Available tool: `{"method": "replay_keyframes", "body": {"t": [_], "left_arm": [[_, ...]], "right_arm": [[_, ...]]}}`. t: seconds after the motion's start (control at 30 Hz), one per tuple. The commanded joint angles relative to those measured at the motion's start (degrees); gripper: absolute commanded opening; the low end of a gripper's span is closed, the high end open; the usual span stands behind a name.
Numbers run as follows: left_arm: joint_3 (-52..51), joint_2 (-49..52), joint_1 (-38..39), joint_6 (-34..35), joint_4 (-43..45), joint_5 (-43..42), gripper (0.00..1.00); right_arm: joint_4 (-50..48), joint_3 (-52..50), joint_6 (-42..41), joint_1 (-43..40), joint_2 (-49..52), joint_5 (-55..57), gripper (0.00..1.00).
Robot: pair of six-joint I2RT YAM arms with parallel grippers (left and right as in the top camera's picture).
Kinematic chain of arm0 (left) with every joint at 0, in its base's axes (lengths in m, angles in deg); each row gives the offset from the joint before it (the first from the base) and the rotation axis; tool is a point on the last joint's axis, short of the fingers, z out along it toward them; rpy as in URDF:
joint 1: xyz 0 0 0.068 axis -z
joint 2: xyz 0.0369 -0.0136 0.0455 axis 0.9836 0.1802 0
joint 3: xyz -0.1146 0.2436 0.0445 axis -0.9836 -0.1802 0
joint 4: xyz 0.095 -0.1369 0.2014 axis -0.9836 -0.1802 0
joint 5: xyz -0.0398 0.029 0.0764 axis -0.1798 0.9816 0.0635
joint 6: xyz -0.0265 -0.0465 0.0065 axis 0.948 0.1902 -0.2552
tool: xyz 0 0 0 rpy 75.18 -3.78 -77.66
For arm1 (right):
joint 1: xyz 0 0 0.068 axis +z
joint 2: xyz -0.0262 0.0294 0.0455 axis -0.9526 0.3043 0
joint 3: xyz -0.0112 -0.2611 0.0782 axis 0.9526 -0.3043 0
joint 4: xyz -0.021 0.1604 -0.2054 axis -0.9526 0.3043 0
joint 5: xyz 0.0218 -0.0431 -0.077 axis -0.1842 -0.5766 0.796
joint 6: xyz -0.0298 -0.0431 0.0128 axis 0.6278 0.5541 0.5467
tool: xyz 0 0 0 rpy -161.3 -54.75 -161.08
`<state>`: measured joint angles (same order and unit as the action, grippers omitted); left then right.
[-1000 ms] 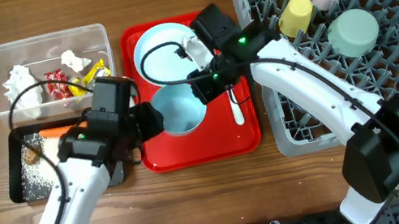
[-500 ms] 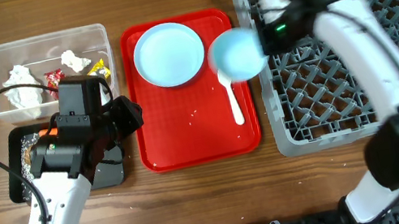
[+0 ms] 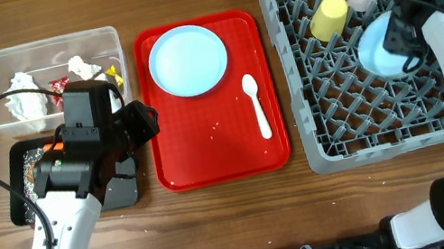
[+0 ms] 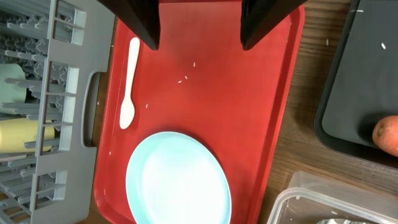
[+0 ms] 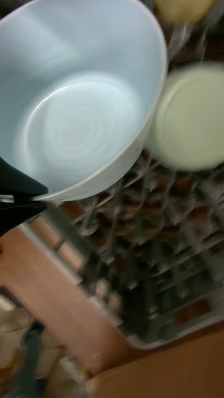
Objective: Sort waste into correct bins and load items into the dishwasher rack
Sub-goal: 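Carry the light-blue bowl right over the rack with the right gripper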
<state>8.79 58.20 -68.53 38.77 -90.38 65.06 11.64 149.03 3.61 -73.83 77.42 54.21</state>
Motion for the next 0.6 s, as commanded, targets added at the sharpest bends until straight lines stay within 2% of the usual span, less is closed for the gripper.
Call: {"method": "replay_keyframes", "body": {"t": [0.0,0.13,0.2,0.33,0.57], "left_arm": [[1.1,-0.6,-0.1,-1.0,0.2,0.6,0.42],[1.1,-0.6,-0.1,-1.0,1.1,0.6,0.42],[1.1,-0.6,-0.1,-1.0,2.0,0.6,0.42],[1.1,-0.5,-0.1,-1.0,2.2,0.6,0.42],[1.1,1.3,-0.1,-1.0,2.8,0.6,0.42]], "right_arm": [[6.0,0.0,-16.9,0.2,0.0,9.0,0.04],[6.1,-4.6,-17.0,3.5,-0.8,9.2,0.05],[6.1,-8.7,-21.0,5.6,-0.8,15.1,0.04],[6.1,-13.6,-28.4,5.8,-0.8,16.7,0.04],[3.0,-16.9,-28.2,10.0,-0.7,17.4,0.04]]}}
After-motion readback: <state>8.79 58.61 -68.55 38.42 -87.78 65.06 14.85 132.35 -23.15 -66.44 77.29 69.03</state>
